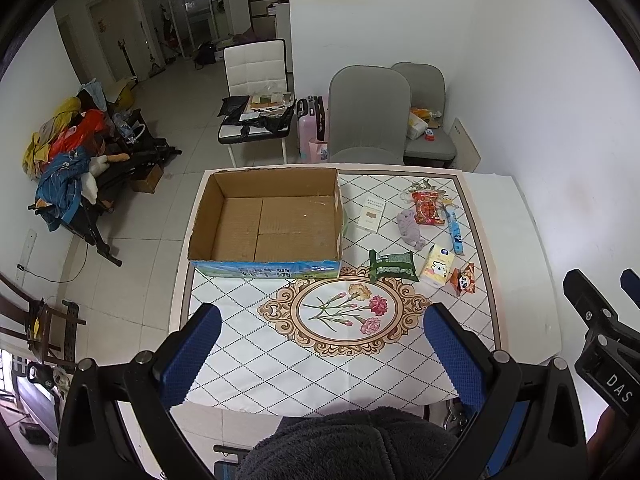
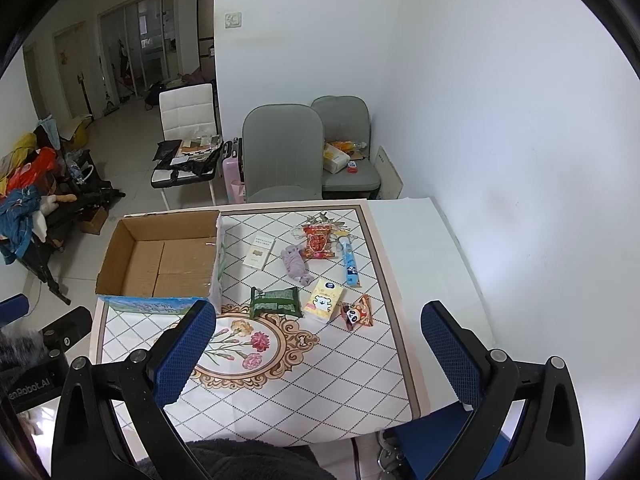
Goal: Organize soft objects
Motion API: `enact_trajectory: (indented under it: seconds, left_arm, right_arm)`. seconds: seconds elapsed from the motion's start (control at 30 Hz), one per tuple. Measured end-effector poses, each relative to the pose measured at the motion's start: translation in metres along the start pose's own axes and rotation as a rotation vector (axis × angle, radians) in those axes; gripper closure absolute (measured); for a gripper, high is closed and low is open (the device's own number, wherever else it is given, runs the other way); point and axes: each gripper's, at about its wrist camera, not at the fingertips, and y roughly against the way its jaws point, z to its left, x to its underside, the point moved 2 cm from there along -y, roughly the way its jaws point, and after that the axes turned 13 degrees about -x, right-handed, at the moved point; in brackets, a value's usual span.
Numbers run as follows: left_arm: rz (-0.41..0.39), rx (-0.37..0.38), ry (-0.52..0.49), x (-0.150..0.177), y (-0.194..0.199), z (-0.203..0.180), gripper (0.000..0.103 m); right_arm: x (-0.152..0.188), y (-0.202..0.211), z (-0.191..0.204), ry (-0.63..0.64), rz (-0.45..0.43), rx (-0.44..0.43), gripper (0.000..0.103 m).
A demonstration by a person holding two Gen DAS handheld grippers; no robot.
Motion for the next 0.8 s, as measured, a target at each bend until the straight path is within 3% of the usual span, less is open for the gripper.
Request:
enact_trajectory:
  seconds: [0.8]
  left_arm:
    - [-0.006, -0.006, -0.003, -0.006, -0.008, -0.001, 0.000]
  right_arm:
    - [-0.005, -0.013, -0.006, -0.019, 0.033, -0.036, 0.000]
